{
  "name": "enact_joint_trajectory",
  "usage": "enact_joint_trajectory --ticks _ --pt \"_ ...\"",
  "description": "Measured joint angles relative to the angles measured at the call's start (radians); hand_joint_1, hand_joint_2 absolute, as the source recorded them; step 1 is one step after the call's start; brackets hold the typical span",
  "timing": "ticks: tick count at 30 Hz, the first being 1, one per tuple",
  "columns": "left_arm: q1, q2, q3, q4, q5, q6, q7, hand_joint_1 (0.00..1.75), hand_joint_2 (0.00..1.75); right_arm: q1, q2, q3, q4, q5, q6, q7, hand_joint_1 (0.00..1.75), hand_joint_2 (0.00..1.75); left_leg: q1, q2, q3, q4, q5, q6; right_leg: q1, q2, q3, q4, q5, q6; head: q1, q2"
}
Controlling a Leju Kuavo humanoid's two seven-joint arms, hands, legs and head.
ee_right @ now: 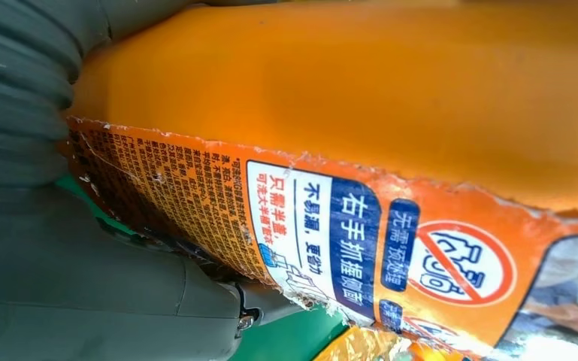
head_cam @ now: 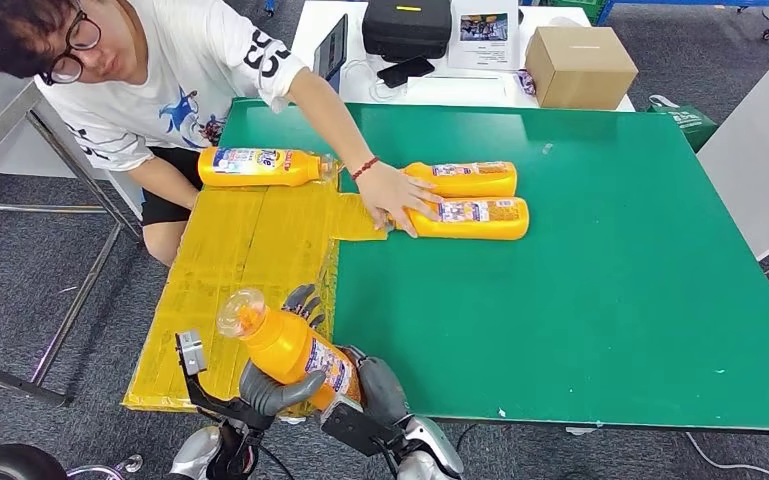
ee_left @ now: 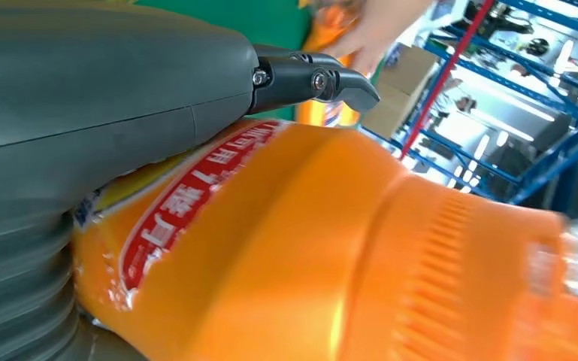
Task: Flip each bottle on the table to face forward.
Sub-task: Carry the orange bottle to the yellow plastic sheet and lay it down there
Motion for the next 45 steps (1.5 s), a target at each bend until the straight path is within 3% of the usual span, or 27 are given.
enact_joint_trajectory --ticks 10,38,39,40,42,43,44,45 --pt "0.009 0.014 -0.001 -0.017 -0.083 -0.010 -0.047 1.75 1.75 -0.006 0.004 0.009 0.010 -0.011 0.020 0.003 1.75 1.75 0.000 0.000 0.000 0.000 0.000 0.000 0.000 0.000 0.000 0.000 0.000 0.000 0.000 0.000" --pt "0.002 0.015 -0.001 -0.028 -0.120 -0.008 -0.052 1.75 1.75 -0.007 0.011 0.008 0.010 -0.017 0.023 0.002 1.75 1.75 0.000 0.000 0.000 0.000 0.000 0.000 0.000 0.000 0.000 0.000 0.000 0.000 0.000 0.000" --pt "0.002 0.015 -0.001 -0.029 -0.121 -0.008 -0.052 1.75 1.75 -0.008 0.011 0.008 0.010 -0.017 0.023 0.002 1.63 1.75 0.000 0.000 0.000 0.000 0.000 0.000 0.000 0.000 0.000 0.000 0.000 0.000 0.000 0.000" --pt "0.002 0.015 -0.001 -0.029 -0.121 -0.008 -0.052 1.75 1.75 -0.008 0.011 0.007 0.010 -0.017 0.023 0.002 1.20 1.75 0.000 0.000 0.000 0.000 0.000 0.000 0.000 0.000 0.000 0.000 0.000 0.000 0.000 0.000" --pt "0.002 0.015 -0.001 -0.030 -0.123 -0.007 -0.052 1.75 1.75 -0.009 0.011 0.007 0.010 -0.017 0.022 0.002 0.32 0.87 0.000 0.000 0.000 0.000 0.000 0.000 0.000 0.000 0.000 0.000 0.000 0.000 0.000 0.000" --pt "0.002 0.015 -0.001 -0.031 -0.124 -0.005 -0.052 1.75 1.75 -0.009 0.011 0.007 0.010 -0.017 0.019 0.001 0.00 0.44 0.000 0.000 0.000 0.000 0.000 0.000 0.000 0.000 0.000 0.000 0.000 0.000 0.000 0.000" --pt "0.001 0.015 -0.002 -0.033 -0.126 -0.002 -0.052 1.75 1.75 -0.009 0.012 0.007 0.009 -0.018 0.015 0.000 0.00 0.00 0.000 0.000 0.000 0.000 0.000 0.000 0.000 0.000 0.000 0.000 0.000 0.000 0.000 0.000" --pt "0.001 0.015 -0.002 -0.036 -0.128 0.003 -0.052 1.75 1.75 -0.009 0.013 0.006 0.007 -0.019 0.012 -0.001 0.00 0.00 0.000 0.000 0.000 0.000 0.000 0.000 0.000 0.000 0.000 0.000 0.000 0.000 0.000 0.000"
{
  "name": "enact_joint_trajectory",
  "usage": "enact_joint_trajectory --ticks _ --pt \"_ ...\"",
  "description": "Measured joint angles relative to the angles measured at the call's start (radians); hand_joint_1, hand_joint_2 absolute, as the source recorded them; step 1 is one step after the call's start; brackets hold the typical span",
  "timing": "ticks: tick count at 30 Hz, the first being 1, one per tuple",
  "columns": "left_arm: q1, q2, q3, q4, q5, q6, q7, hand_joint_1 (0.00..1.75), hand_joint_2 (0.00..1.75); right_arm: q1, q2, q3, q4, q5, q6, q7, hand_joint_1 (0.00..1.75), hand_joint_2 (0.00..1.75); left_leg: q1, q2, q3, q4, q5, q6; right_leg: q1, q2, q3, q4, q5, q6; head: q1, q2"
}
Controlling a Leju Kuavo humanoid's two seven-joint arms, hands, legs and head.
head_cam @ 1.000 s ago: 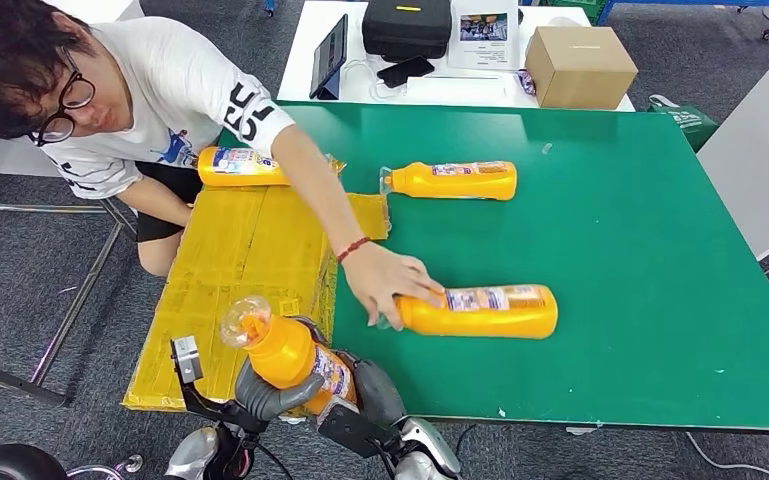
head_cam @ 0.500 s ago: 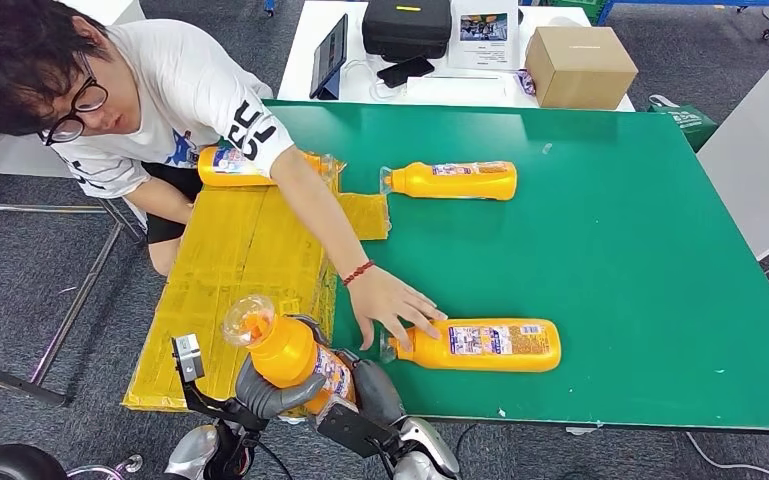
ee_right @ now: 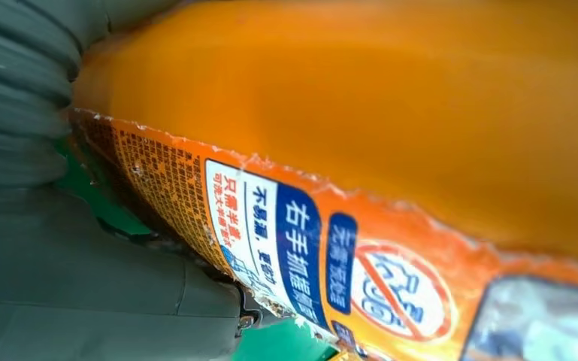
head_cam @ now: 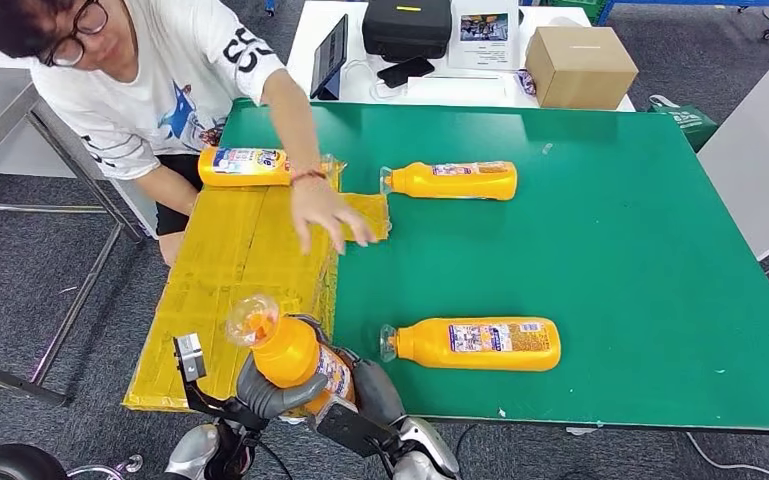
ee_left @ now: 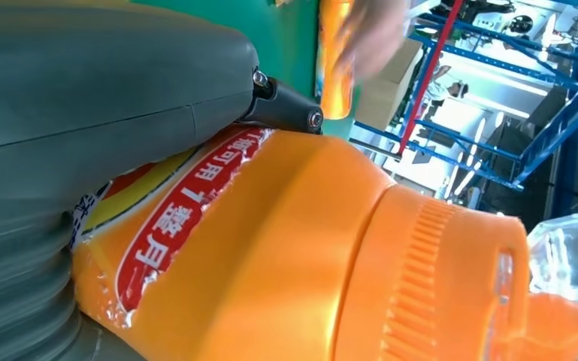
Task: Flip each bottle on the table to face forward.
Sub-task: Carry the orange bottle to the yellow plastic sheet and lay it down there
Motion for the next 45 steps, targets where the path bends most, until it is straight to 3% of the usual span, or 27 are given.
enact_joint_trajectory --ticks 8,17,24,27,29,33,36,45 --pt "-0.036 0.002 0.012 -0.039 -0.056 0.108 -0.007 1.75 1.75 0.014 -0.005 0.004 -0.155 -0.043 0.048 -0.008 0.00 0.00 0.000 0.000 0.000 0.000 0.000 0.000 0.000 0.000 0.000 0.000 0.000 0.000 0.000 0.000" --pt "-0.136 0.016 0.154 -0.151 -0.027 0.223 0.007 1.75 1.75 0.058 -0.014 0.008 -0.312 -0.166 0.093 -0.047 0.00 0.00 0.001 0.000 0.000 0.000 0.001 -0.001 0.000 0.000 0.000 0.001 0.000 0.000 0.000 0.000" --pt "-0.143 0.016 0.186 -0.165 -0.066 0.275 -0.010 1.75 1.75 0.074 -0.018 0.004 -0.371 -0.209 0.105 -0.052 0.00 0.00 0.000 -0.001 -0.001 0.000 0.001 -0.001 0.000 0.000 0.000 0.000 0.000 0.000 0.000 0.000" --pt "-0.150 0.017 0.195 -0.165 -0.172 0.386 -0.042 1.75 1.75 0.083 -0.022 -0.001 -0.396 -0.211 0.084 -0.065 0.00 0.00 0.000 -0.001 -0.001 0.000 0.001 -0.001 0.000 0.000 0.000 0.000 0.000 0.000 0.000 0.000" --pt "-0.159 0.019 0.201 -0.165 -0.294 0.509 -0.061 1.75 1.75 0.094 -0.024 -0.009 -0.427 -0.217 0.044 -0.076 0.00 0.00 0.000 -0.001 -0.001 0.000 0.001 -0.001 0.000 0.000 0.000 0.000 0.000 0.000 0.000 0.000" --pt "-0.187 0.031 0.204 -0.151 -0.636 0.794 -0.064 1.75 1.75 0.119 -0.024 -0.037 -0.532 -0.254 -0.080 -0.094 0.00 0.00 0.000 -0.001 -0.001 0.000 0.001 -0.001 0.000 0.000 0.000 0.000 0.000 0.000 0.000 0.000" --pt "-0.223 0.049 0.200 -0.091 -0.881 0.932 -0.031 1.75 1.75 0.132 -0.024 -0.059 -0.640 -0.296 -0.155 -0.097 0.00 0.00 0.000 -0.001 -0.001 0.000 0.001 -0.001 0.000 0.000 -0.001 0.000 0.000 0.000 0.000 0.000" --pt "-0.276 0.072 0.184 0.025 -1.041 0.994 0.010 1.75 1.75 0.151 -0.026 -0.079 -0.775 -0.305 -0.195 -0.097 0.00 0.00 0.000 0.001 -0.001 0.000 0.001 -0.001 0.000 0.000 -0.001 0.000 0.001 0.000 0.000 0.000"
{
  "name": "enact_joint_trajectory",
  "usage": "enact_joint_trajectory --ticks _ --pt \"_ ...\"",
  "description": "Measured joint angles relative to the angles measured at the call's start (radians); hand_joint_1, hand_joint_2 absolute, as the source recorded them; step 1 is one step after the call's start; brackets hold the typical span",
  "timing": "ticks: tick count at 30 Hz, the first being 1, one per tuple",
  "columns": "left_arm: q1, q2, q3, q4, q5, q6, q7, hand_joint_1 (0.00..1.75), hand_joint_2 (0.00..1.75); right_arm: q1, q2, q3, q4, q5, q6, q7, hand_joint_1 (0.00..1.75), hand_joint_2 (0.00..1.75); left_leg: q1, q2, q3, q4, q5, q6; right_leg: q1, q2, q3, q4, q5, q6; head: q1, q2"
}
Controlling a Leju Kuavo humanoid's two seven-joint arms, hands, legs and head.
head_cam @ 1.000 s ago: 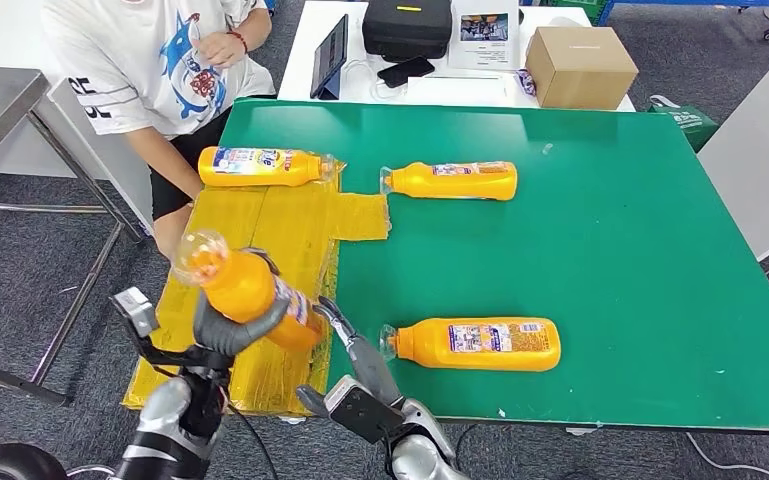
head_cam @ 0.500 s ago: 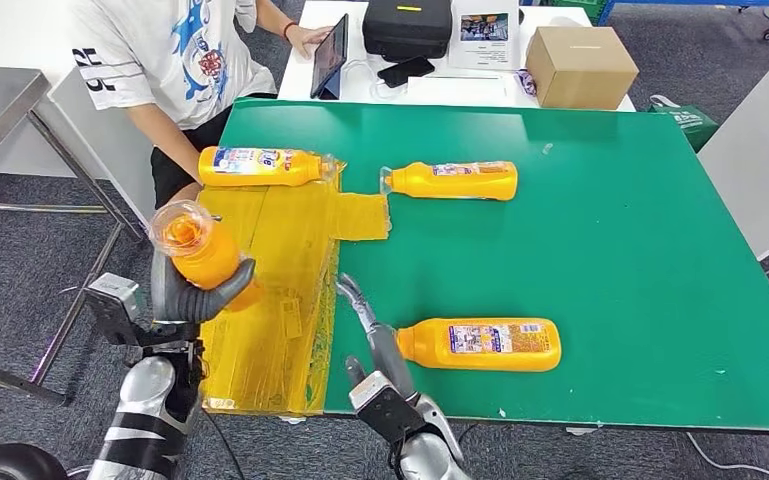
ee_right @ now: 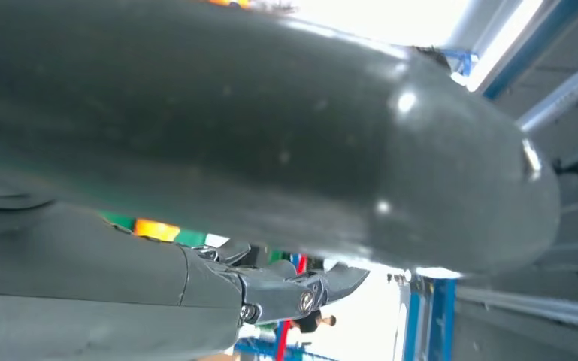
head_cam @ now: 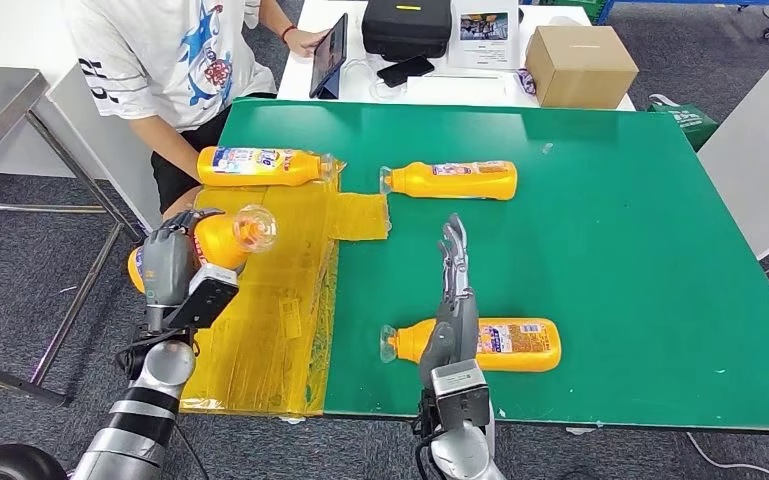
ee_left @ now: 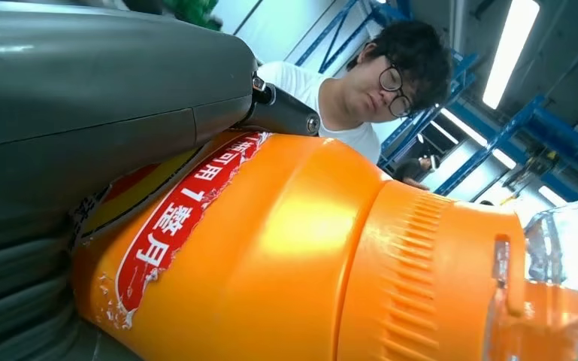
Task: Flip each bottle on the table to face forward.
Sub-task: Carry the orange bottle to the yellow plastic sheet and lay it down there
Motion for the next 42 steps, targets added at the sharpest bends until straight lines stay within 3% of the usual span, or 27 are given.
enact_joint_trajectory --ticks 5,8,20,33,34,37,38,42 --pt "-0.089 0.045 -0.095 0.174 -0.381 0.035 0.117 1.75 1.75 -0.003 -0.009 0.000 -0.010 -0.004 0.004 0.011 0.00 0.00 0.000 0.000 0.000 0.000 0.000 0.000 0.000 0.000 0.000 0.000 0.000 0.000 0.000 0.000" --pt "-0.151 0.075 -0.163 0.295 -0.485 0.002 0.145 1.75 1.75 -0.006 -0.011 0.000 0.003 -0.005 0.045 0.021 0.00 0.00 0.000 0.000 0.000 0.000 0.001 0.000 0.000 0.000 0.000 0.000 0.001 0.000 0.000 0.000" --pt "-0.298 0.178 -0.296 0.573 -0.494 -0.215 0.106 1.75 1.75 -0.011 -0.011 -0.002 0.087 -0.034 0.140 0.025 0.00 0.00 0.000 0.000 0.000 0.000 0.001 -0.001 0.000 0.000 0.000 0.001 0.000 0.000 0.000 0.000" --pt "-0.336 0.201 -0.317 0.636 -0.437 -0.261 0.081 1.75 1.75 -0.014 -0.003 -0.007 0.131 -0.035 0.160 0.030 0.00 0.00 0.000 0.000 0.001 0.000 0.001 -0.001 0.000 0.000 0.001 0.002 0.000 0.000 0.000 0.000" --pt "-0.336 0.201 -0.316 0.637 -0.425 -0.267 0.079 1.67 1.75 -0.015 -0.002 -0.007 0.135 -0.035 0.162 0.031 0.00 0.00 0.000 0.000 0.001 0.000 0.001 -0.001 0.000 0.000 0.001 0.002 0.000 0.000 0.000 0.000" --pt "-0.336 0.202 -0.314 0.639 -0.380 -0.296 0.073 0.38 1.75 -0.017 0.003 -0.007 0.148 -0.033 0.172 0.036 0.00 0.00 0.000 0.000 0.001 0.000 0.001 -0.001 0.000 0.000 0.001 0.002 0.000 0.000 0.000 0.000" --pt "-0.335 0.202 -0.312 0.639 -0.359 -0.311 0.068 0.01 1.75 -0.018 0.004 -0.007 0.152 -0.032 0.173 0.038 0.00 0.00 0.000 0.000 0.001 0.000 0.001 -0.001 0.000 0.000 0.001 0.002 0.000 0.000 0.000 0.000" --pt "-0.322 0.202 -0.285 0.639 -0.238 -0.395 0.020 0.00 1.75 -0.026 0.009 -0.004 0.175 -0.032 0.183 0.043 0.00 0.00 0.000 0.000 0.001 0.000 0.001 -0.001 0.000 0.000 0.002 0.002 0.000 0.000 0.000 0.000"
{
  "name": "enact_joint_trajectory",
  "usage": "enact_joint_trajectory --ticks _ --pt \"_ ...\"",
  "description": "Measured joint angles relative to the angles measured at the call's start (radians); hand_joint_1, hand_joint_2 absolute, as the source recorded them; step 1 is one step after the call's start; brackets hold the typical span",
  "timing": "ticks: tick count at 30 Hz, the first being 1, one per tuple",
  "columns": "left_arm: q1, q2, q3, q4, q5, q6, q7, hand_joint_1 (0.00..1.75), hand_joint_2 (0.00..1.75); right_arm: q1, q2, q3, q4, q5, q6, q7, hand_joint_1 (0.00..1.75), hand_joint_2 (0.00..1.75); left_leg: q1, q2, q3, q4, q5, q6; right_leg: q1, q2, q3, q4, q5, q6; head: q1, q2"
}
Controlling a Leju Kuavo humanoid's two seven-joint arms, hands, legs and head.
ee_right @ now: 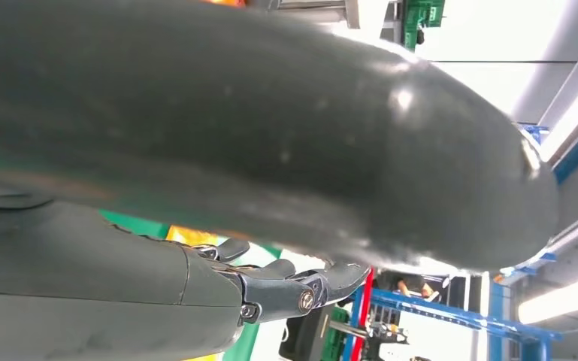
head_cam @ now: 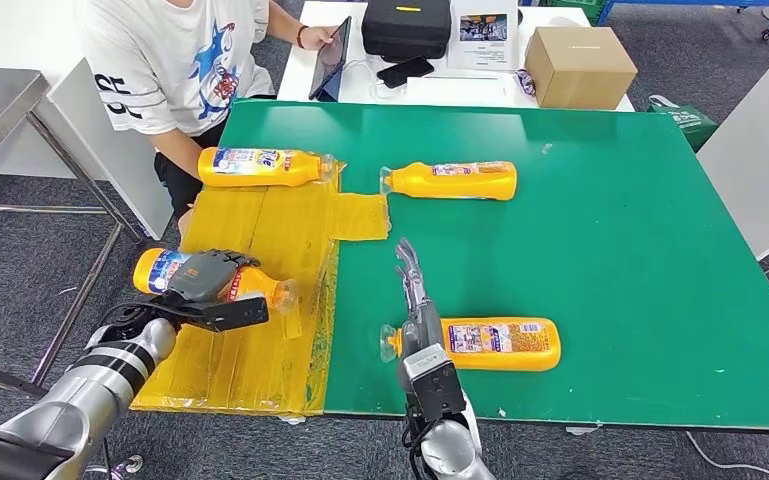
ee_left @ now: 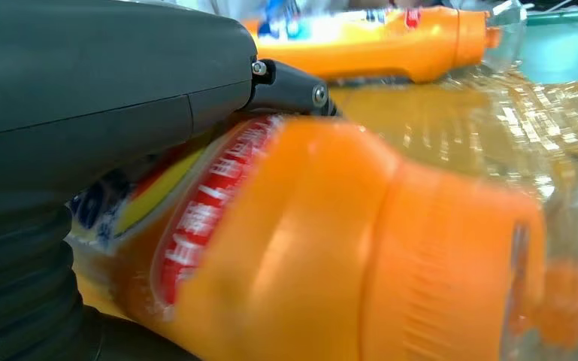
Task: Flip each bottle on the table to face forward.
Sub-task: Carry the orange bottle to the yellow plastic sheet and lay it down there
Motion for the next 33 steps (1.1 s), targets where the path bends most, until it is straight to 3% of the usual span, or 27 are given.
enact_joint_trajectory --ticks 19,24,27,33 --pt "0.093 0.033 0.054 -0.075 0.349 -0.293 -0.173 0.00 1.75 -0.035 0.019 0.008 0.116 0.000 0.031 0.003 0.00 0.00 0.000 -0.005 0.014 -0.001 0.000 -0.001 0.000 -0.003 0.015 0.000 -0.002 -0.001 0.000 0.000" --pt "0.146 0.032 0.081 -0.139 0.445 -0.299 -0.198 0.00 1.75 -0.039 0.023 0.008 0.132 0.000 0.032 0.000 0.00 0.00 0.000 -0.005 0.014 -0.001 0.000 -0.001 0.000 -0.003 0.015 -0.001 -0.002 -0.001 0.000 0.000" --pt "0.187 0.009 0.115 -0.191 0.480 -0.165 -0.198 0.00 1.75 -0.041 0.025 0.008 0.137 0.004 0.028 0.006 0.00 0.00 0.000 -0.003 0.013 -0.001 0.000 -0.001 0.000 -0.002 0.012 -0.001 -0.001 -0.001 0.000 0.000" --pt "0.252 -0.116 0.266 -0.379 0.445 0.434 -0.220 0.00 1.75 -0.045 0.025 0.023 0.145 0.039 0.006 0.046 0.00 0.00 0.000 -0.004 0.005 0.000 0.001 0.000 0.000 -0.003 0.006 -0.001 -0.001 -0.001 0.001 0.000"
